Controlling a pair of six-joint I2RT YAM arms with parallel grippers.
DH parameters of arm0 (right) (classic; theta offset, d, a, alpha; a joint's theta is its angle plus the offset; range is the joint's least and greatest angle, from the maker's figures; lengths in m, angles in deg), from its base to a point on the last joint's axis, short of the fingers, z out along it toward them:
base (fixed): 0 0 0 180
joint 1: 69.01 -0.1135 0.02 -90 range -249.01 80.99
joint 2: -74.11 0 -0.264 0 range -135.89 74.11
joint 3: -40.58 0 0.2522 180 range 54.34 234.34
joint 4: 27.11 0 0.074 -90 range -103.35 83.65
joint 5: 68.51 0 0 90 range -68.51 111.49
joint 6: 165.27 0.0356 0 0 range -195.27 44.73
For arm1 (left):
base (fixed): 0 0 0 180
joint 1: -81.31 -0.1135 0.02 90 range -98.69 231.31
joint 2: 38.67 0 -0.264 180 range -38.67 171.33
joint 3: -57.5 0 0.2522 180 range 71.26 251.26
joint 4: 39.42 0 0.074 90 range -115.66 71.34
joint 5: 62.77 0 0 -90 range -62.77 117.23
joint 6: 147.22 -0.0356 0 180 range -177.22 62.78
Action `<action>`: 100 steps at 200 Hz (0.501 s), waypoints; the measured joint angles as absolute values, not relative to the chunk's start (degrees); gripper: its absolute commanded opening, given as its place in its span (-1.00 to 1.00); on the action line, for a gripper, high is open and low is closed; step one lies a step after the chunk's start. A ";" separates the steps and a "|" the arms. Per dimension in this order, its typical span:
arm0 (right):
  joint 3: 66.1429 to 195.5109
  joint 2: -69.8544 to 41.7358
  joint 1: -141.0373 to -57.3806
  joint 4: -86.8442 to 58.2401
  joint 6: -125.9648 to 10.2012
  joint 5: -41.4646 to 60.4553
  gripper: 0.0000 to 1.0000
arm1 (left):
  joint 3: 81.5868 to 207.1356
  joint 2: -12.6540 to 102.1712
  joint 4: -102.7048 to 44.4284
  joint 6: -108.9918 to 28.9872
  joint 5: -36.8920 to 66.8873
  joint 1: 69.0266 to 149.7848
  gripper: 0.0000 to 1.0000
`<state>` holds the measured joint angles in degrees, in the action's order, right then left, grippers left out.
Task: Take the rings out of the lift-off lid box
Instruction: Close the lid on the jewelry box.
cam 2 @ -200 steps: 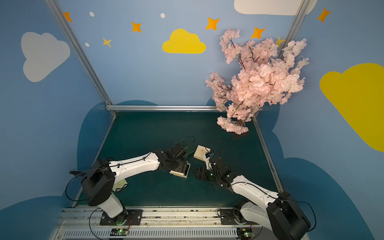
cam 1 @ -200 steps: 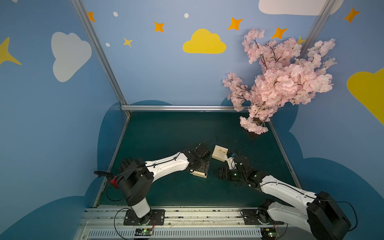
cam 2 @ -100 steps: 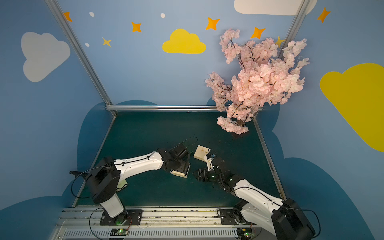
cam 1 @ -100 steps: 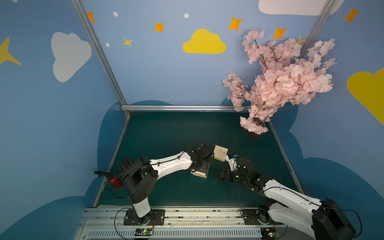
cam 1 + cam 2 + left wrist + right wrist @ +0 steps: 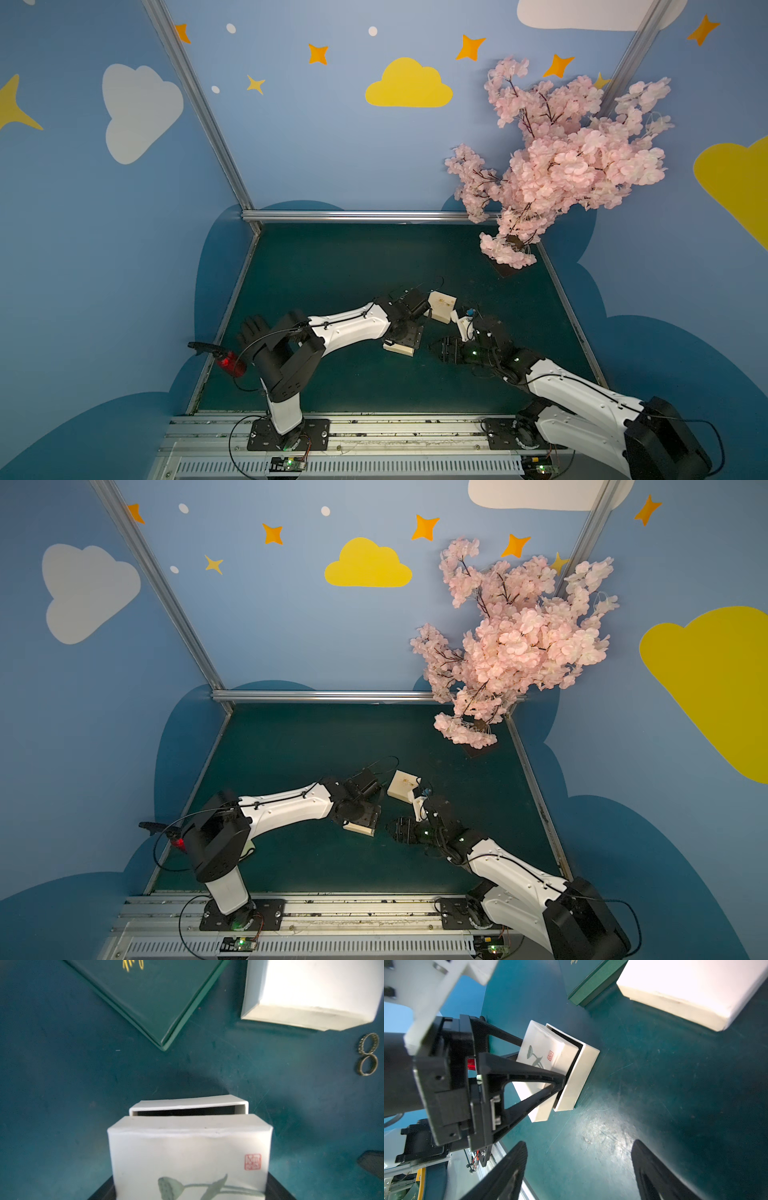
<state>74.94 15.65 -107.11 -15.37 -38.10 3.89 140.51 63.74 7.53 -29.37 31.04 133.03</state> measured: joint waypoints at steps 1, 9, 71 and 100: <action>74.94 15.65 -107.11 -15.37 -38.10 3.89 0.61 | 140.51 63.74 7.53 -29.37 31.04 133.03 0.67; 74.94 15.65 -107.11 -15.37 -38.10 3.89 0.61 | 140.66 63.78 7.58 -29.32 31.04 133.10 0.67; 74.94 15.30 -107.09 -15.39 -38.10 3.87 0.61 | 141.28 64.37 7.64 -29.06 31.30 133.18 0.69; 74.94 14.77 -107.09 -15.39 -38.10 3.87 0.61 | 141.82 64.85 7.71 -28.88 31.43 133.21 0.69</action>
